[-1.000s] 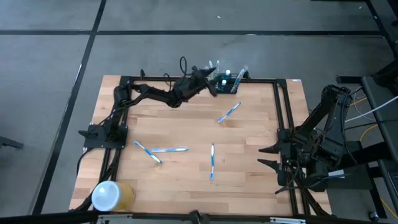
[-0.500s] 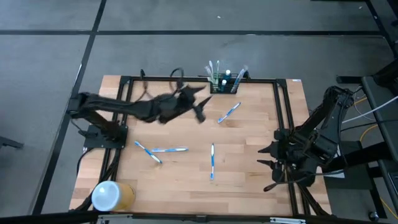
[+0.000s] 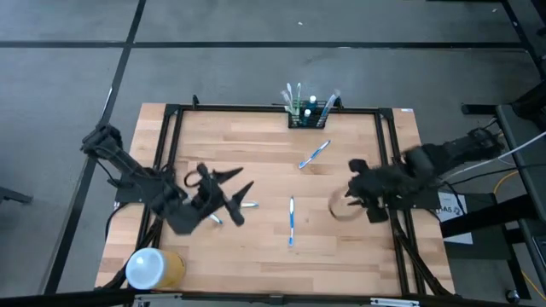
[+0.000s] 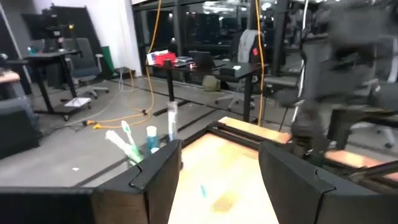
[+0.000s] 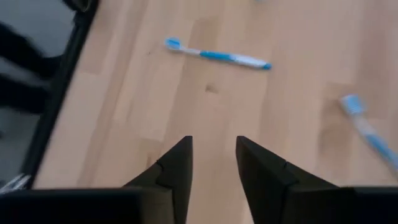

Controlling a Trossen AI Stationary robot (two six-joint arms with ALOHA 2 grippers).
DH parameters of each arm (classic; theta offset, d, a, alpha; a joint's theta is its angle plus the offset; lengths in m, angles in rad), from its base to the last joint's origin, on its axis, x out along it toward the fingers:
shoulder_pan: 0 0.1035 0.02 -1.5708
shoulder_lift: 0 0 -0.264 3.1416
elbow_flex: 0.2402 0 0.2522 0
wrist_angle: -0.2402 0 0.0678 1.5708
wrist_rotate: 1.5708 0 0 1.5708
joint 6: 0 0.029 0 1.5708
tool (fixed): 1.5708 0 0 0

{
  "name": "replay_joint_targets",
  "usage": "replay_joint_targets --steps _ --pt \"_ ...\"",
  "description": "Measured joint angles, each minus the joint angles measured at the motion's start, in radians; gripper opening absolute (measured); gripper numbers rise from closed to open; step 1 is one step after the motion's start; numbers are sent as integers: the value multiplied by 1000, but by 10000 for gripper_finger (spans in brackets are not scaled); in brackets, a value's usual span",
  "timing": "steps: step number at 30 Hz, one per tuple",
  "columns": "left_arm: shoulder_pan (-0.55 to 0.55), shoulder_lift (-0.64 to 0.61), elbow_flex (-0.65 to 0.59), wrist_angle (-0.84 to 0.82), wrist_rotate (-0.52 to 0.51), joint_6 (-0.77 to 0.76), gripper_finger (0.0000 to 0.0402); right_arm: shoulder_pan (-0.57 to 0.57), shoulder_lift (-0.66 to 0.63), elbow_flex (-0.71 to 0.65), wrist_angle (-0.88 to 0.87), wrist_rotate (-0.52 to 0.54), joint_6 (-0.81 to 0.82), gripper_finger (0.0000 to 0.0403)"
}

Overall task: Pick & Place toothbrushing station
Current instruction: Put the blue toothbrush into the black organizer

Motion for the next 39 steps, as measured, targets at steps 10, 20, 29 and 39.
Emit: replay_joint_targets --steps 10,20,29,39 --pt "-69 146 0 299 -56 17 211 -479 250 -119 45 -461 -421 115" --pt "-104 178 41 416 -194 113 211 -605 617 106 81 -326 -897 181" --pt "-119 178 64 416 -216 142 211 -795 660 186 260 -310 -971 166" --pt "-148 178 64 410 -216 174 211 -773 750 186 262 -296 -985 161"
